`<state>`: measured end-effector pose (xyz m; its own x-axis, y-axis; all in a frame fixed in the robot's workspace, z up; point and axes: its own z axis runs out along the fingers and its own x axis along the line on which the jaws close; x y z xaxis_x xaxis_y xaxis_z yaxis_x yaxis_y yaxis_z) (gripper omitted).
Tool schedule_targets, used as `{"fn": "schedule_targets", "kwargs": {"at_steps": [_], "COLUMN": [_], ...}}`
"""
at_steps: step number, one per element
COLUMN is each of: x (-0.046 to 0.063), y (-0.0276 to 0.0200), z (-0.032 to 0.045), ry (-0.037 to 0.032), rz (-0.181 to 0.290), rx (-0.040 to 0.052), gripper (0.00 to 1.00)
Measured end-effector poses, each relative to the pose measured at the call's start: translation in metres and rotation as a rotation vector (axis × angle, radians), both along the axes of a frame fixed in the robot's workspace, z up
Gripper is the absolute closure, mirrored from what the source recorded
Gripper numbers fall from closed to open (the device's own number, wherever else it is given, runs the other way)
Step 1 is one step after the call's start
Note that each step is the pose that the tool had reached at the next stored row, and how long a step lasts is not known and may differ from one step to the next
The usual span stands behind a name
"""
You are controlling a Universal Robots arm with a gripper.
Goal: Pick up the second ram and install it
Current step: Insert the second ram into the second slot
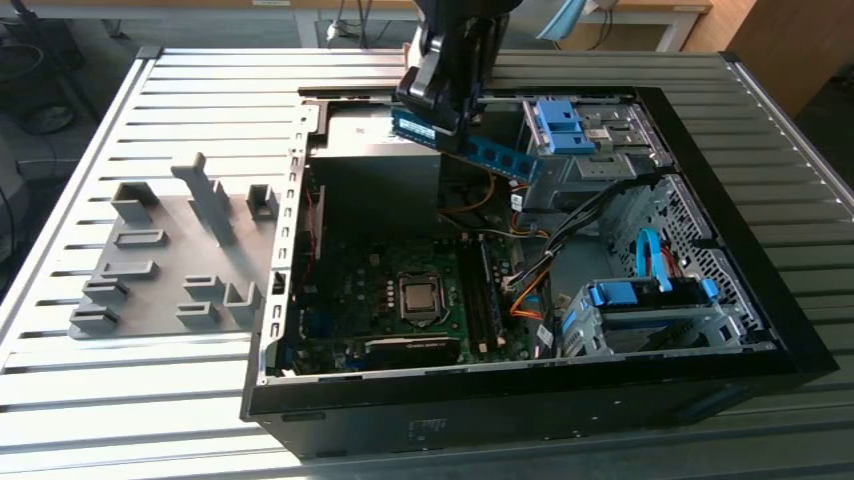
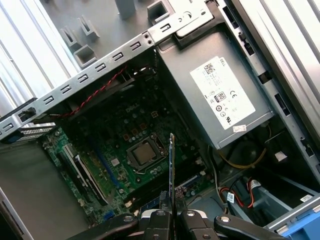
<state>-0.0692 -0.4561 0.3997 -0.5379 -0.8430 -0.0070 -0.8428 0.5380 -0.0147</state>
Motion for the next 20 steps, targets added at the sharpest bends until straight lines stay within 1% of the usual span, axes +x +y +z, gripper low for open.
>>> {"fn": "schedule_targets", "kwargs": {"at_steps": [14, 20], "x": [0.0000, 0.0000], "y": [0.0000, 0.0000], "z": [0.0000, -0.0001], "ry": [0.0001, 0.0000], "rz": [-0.052, -0.085], "rx": [-0.0001, 0.0000], "gripper": [0.86, 0.86]}}
